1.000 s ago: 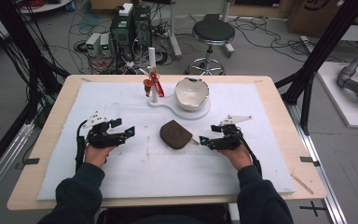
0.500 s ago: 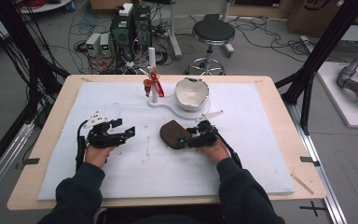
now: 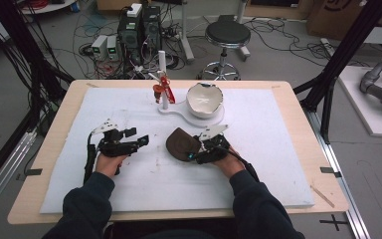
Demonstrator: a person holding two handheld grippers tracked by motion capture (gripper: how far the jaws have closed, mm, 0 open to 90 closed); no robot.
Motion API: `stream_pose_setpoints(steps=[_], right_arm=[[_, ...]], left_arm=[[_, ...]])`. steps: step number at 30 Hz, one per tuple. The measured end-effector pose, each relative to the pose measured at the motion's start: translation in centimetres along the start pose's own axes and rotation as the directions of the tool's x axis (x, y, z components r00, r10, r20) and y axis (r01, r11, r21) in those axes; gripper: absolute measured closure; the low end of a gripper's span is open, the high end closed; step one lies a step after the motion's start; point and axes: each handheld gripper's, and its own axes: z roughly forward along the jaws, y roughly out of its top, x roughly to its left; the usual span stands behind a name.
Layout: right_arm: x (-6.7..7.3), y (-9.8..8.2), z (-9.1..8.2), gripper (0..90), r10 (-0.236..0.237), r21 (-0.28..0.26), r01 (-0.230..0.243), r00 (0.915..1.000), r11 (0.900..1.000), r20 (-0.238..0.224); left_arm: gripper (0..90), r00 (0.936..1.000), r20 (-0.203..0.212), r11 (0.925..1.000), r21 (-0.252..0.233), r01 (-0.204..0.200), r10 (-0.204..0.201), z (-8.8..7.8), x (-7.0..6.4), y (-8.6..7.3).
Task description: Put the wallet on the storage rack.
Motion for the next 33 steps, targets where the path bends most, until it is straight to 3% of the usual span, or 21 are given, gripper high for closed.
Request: stream_pose_setpoints(steps=[3,6,11,15,17,18,20,24,30,33], right_arm=[[0.4,0.2,-0.2,36.6,-0.059,-0.010,0.059,0.9981,0.998,0.020],[0.6,0.4,-0.5,40.8,-0.093,-0.030,0.093,0.9956,0.995,0.009],[1.0,0.6,-0.9,46.8,-0.118,-0.049,0.118,0.9930,0.992,0.011],[1.2,0.7,-1.2,52.2,-0.134,-0.080,0.132,0.9909,0.988,-0.016],[1.3,0.8,-1.1,52.7,-0.129,-0.086,0.126,0.9908,0.988,-0.040],[1.4,0.8,-1.1,52.7,-0.127,-0.086,0.122,0.9905,0.989,-0.053],[1.5,0.8,-1.1,52.6,-0.111,-0.081,0.106,0.9920,0.991,-0.061],[1.0,0.5,-0.8,51.1,-0.069,-0.062,0.064,0.9951,0.996,-0.071],[0.3,0.1,-0.4,47.0,0.009,-0.057,-0.016,0.9935,0.998,-0.113],[-0.1,-0.1,-0.2,41.0,0.079,-0.048,-0.088,0.9842,0.995,-0.158]], left_arm=[[23.3,0.9993,0.035,0.9994,0.029,-0.016,0.015,0.9,-0.4,0.2],[23.2,0.9955,0.092,0.9979,0.059,-0.028,0.023,1.9,-1.0,0.0],[23.2,0.9875,0.150,0.9865,0.148,-0.070,0.047,3.5,-2.1,-0.5],[27.3,0.9812,0.185,0.9799,0.179,-0.088,0.054,4.0,-2.6,-0.8],[34.7,0.9757,0.207,0.9754,0.190,-0.112,0.072,4.1,-2.7,-0.9],[41.1,0.9748,0.200,0.9708,0.196,-0.138,0.099,4.1,-2.9,-1.0],[44.0,0.9729,0.194,0.9674,0.193,-0.163,0.125,3.9,-3.0,-0.9],[61.9,0.9655,0.215,0.9721,0.149,-0.181,0.146,3.3,-3.0,-0.5],[66.1,0.9590,0.219,0.9691,0.127,-0.211,0.180,3.2,-3.4,-0.4],[67.1,0.9517,0.228,0.9657,0.111,-0.235,0.205,3.1,-3.5,-0.4]])
